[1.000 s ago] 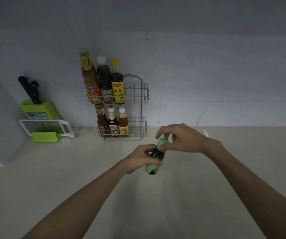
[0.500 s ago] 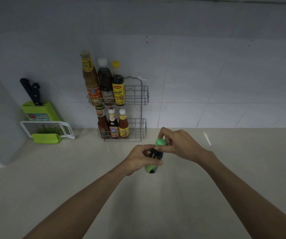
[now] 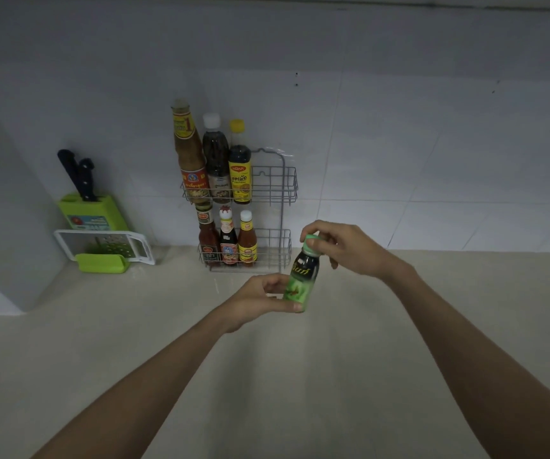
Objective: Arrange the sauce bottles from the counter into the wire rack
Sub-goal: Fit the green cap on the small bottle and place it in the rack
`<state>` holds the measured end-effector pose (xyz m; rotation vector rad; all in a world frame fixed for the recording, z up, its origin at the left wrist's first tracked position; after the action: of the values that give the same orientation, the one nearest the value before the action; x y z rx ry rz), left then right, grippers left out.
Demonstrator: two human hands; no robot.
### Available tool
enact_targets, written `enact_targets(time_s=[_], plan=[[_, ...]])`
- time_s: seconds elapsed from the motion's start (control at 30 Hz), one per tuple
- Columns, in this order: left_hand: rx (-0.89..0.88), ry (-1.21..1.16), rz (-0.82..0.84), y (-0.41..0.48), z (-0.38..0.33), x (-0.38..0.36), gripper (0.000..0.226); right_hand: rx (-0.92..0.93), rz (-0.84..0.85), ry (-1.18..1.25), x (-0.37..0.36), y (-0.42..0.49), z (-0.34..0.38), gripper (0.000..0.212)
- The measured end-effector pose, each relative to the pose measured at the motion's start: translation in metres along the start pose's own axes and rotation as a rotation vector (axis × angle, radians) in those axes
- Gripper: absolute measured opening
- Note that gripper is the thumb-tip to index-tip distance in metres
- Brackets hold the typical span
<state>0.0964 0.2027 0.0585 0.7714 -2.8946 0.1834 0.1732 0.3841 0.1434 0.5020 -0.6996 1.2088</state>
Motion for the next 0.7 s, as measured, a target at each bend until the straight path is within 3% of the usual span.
enact_targets(time_s=[0.17,0.27,0.4,0.6,0.7], plan=[[-0.016,-0.052,-0.130,-0.001,0.010,0.002,0.046,0.020,0.037,0.132,-0.002,0.012,0.011,0.020],[-0.029,-0.055,-0.274,0.004,0.022,0.005,0.050,-0.084,-0.061,0.288,-0.026,0.013,-0.002,0.035],[-0.006,0.004,-0.389,0.013,0.037,0.010,0.049,-0.206,-0.075,0.298,-0.069,0.018,-0.021,0.047],[0.050,0.043,-0.301,0.035,0.059,0.031,0.072,-0.247,-0.135,0.327,-0.089,0.061,-0.033,0.044],[0.084,0.061,-0.368,0.052,0.072,0.059,0.082,-0.264,-0.254,0.357,-0.097,0.093,-0.043,0.042]])
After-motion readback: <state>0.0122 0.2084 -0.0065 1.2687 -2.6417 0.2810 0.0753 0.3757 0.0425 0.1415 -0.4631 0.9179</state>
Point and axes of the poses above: each hand's wrist, its own y-axis towards the middle knuckle, its own x-axis out of the back of the hand, z = x × y, the point moved 2 cm from there along y, towards the middle knuckle, and after that the axes turned 9 degrees about -x, right-handed, at the moved point
